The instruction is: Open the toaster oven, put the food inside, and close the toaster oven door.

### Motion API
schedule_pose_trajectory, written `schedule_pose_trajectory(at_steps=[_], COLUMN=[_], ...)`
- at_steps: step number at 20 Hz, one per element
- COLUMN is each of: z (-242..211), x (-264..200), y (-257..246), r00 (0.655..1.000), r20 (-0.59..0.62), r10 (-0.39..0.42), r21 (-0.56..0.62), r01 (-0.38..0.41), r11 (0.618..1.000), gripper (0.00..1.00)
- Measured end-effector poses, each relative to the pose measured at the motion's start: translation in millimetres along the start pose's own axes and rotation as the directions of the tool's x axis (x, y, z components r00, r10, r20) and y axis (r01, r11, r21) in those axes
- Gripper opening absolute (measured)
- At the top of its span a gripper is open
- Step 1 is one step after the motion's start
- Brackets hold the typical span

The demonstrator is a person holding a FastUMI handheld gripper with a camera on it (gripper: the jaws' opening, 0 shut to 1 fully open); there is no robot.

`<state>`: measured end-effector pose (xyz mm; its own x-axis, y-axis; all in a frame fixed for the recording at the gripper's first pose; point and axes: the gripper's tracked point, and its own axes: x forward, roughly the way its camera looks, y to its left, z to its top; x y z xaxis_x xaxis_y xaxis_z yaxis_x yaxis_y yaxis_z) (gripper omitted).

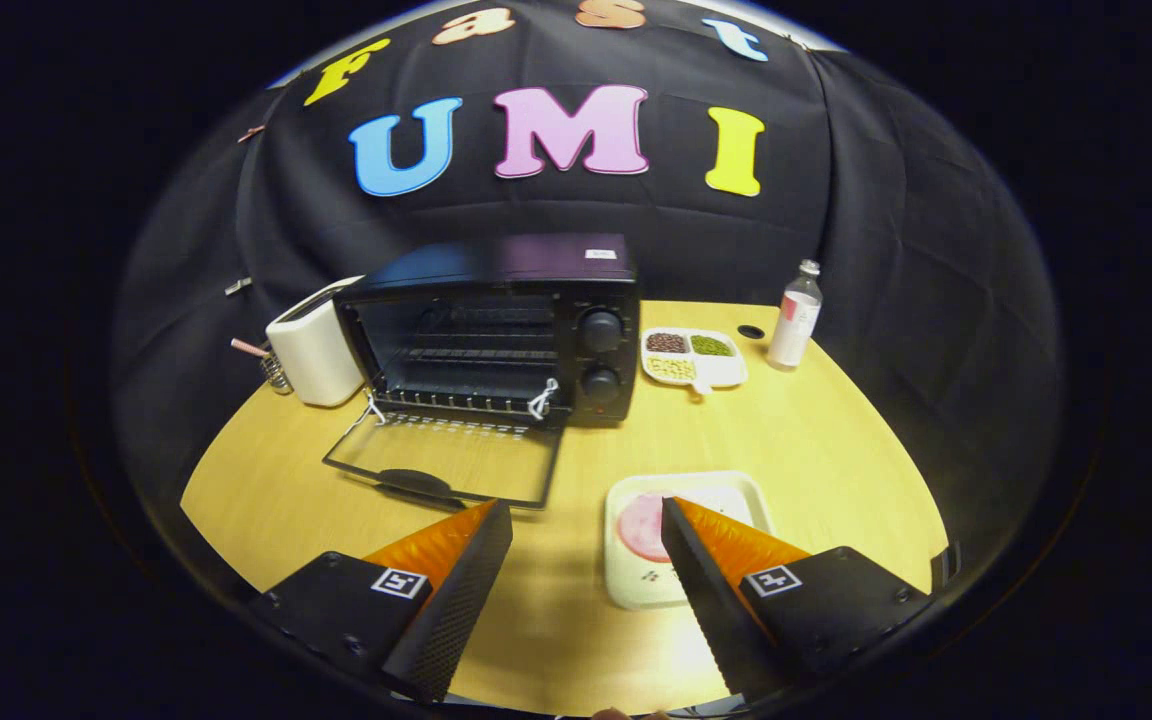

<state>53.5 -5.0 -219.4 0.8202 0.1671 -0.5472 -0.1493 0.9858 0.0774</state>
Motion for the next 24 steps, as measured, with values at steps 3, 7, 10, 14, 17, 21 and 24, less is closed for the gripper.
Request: schedule_pose_trajectory(at_steps=[3,7,10,14,17,21,24], z=[11,3,-12,-38,-60,-80,-89], x=[1,13,26,48,63,73,77], y=[-37,-73,-98,-122,-133,-135,-134], r00=[1.0,0.996,0.99,0.977,0.962,0.945,0.936], r20=[-0.015,-0.081,-0.125,-0.195,-0.258,-0.312,-0.335], r10=[0.002,0.038,0.061,0.082,0.089,0.101,0.105], r21=[0.032,0.077,0.113,0.159,0.188,0.195,0.182], r01=[-0.002,-0.032,-0.047,-0.051,-0.04,-0.04,-0.045], r11=[0.999,0.997,0.992,0.986,0.981,0.98,0.982], gripper=[0.99,1.0,1.0,1.0,1.0,0.97,0.97])
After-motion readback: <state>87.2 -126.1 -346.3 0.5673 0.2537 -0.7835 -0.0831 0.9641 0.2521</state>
